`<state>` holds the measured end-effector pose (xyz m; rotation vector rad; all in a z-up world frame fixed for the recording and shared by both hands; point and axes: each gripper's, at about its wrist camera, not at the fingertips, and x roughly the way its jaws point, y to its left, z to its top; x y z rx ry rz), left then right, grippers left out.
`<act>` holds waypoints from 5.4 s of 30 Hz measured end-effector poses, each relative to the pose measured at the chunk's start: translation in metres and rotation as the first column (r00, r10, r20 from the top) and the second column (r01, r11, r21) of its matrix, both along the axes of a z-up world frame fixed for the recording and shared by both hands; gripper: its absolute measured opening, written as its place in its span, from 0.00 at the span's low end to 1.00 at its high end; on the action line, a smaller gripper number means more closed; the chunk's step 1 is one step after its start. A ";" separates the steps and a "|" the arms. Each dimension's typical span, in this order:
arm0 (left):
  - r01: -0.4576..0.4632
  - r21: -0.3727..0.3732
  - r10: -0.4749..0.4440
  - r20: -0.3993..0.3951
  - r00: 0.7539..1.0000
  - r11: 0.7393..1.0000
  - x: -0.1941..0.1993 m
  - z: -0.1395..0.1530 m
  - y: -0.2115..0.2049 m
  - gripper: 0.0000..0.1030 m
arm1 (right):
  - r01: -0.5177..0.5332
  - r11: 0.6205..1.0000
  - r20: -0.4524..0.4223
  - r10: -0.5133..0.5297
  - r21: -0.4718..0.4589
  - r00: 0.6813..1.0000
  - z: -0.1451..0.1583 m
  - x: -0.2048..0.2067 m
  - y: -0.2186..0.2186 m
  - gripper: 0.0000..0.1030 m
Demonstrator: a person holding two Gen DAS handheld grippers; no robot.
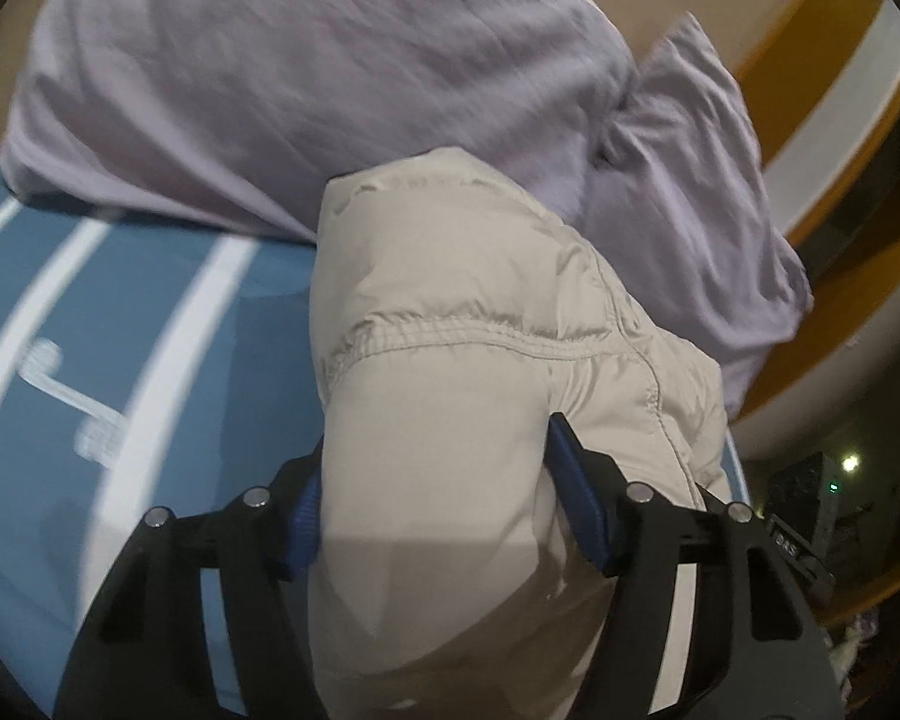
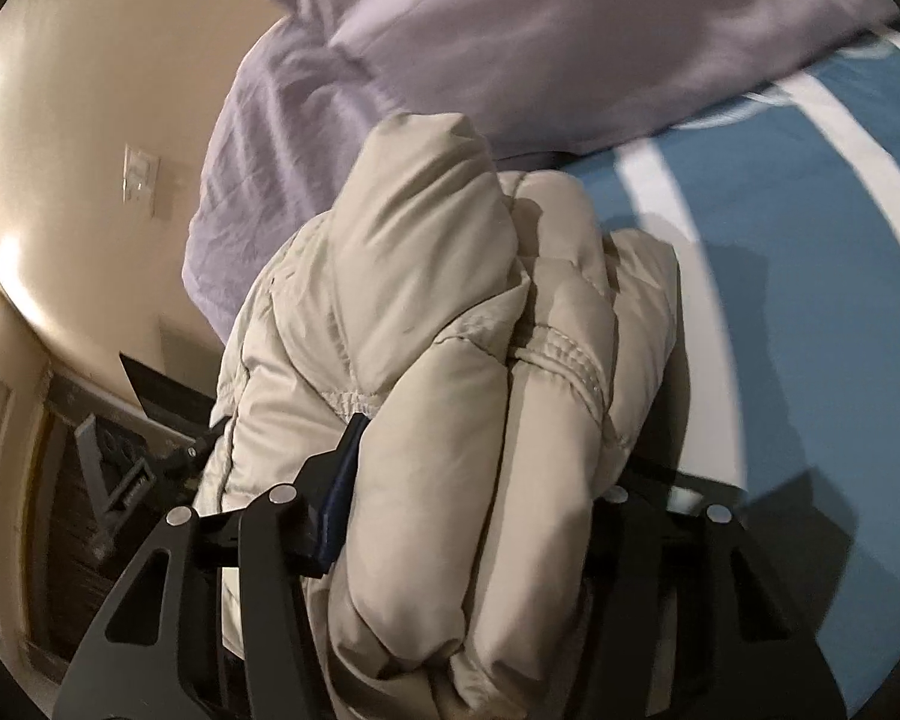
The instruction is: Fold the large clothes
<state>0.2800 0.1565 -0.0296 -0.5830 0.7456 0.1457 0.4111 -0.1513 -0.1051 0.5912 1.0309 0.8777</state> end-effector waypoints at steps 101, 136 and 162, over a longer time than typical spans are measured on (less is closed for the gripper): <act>-0.045 0.541 0.014 0.061 0.998 0.840 0.017 -0.027 -0.052 0.98 | 0.309 0.843 0.553 -0.017 -0.440 0.833 0.019 -0.026 0.090 0.56; 0.052 0.461 -0.062 0.008 0.998 0.886 -0.137 0.008 -0.103 0.98 | 0.200 0.844 0.390 0.012 -0.499 0.921 0.052 -0.161 -0.021 0.99; 0.062 0.283 -0.049 -0.052 0.997 0.957 -0.210 0.004 -0.118 0.98 | 0.081 0.888 0.332 0.084 -0.453 0.939 0.063 -0.234 -0.030 0.99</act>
